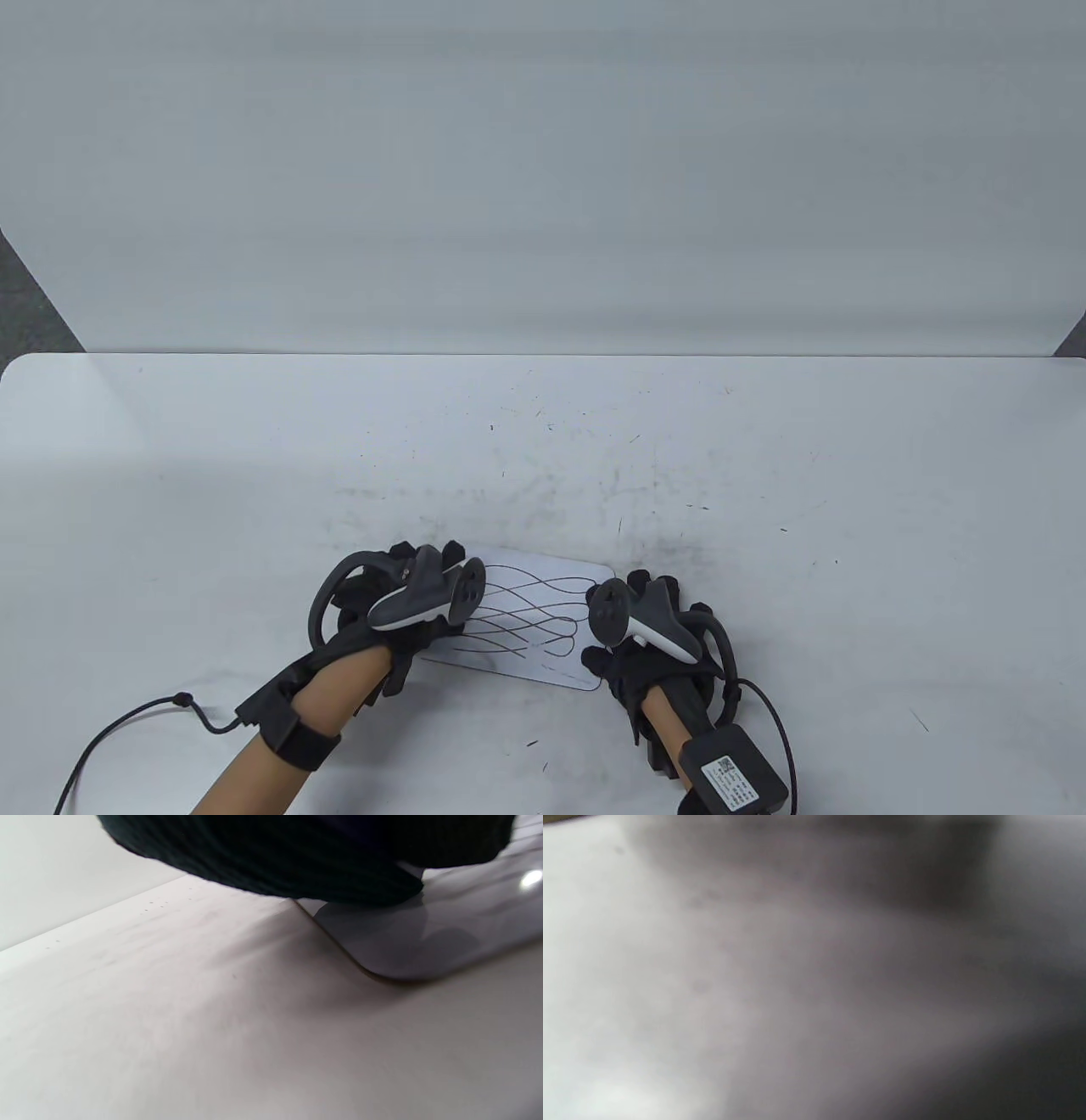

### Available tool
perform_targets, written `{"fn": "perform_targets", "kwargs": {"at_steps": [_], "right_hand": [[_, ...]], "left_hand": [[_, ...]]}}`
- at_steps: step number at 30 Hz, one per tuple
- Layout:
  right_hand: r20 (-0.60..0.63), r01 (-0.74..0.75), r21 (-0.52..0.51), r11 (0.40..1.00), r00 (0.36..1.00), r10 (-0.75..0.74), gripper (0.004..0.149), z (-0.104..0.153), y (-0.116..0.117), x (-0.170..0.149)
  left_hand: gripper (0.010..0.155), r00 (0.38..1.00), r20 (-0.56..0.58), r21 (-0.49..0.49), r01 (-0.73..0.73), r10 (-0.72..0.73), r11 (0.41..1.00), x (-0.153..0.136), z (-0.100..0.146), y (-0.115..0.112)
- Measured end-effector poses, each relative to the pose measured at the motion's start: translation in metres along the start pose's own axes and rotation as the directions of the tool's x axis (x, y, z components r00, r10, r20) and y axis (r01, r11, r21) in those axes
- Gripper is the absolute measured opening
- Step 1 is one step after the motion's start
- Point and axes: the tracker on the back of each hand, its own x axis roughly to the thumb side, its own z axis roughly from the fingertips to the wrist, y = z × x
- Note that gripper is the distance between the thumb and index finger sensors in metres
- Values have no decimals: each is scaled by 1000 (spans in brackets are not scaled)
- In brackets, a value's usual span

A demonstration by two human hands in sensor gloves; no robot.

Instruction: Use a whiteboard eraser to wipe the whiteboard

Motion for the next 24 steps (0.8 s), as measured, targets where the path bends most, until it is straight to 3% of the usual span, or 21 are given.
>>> {"fn": "perform_targets", "kwargs": {"at_steps": [4, 8, 15, 24], "right_hand": [[9, 16, 7, 1000, 1000, -16, 70, 0, 1, -1], [15, 48, 6, 999, 999, -48, 71, 0, 2, -2], [22, 96, 13, 995, 995, -97, 75, -1, 2, -2], [30, 99, 13, 995, 995, -100, 75, -3, 0, -3]], "left_hand": [[86, 997, 82, 2, 14, -14, 1000, 15, 36, -7], [86, 995, 94, 0, 28, -28, 1000, 16, 38, -8], [85, 995, 24, -54, -98, 99, 994, -1, 1, 2], [84, 982, -69, -18, -177, 175, 984, -14, -77, 18]]}}
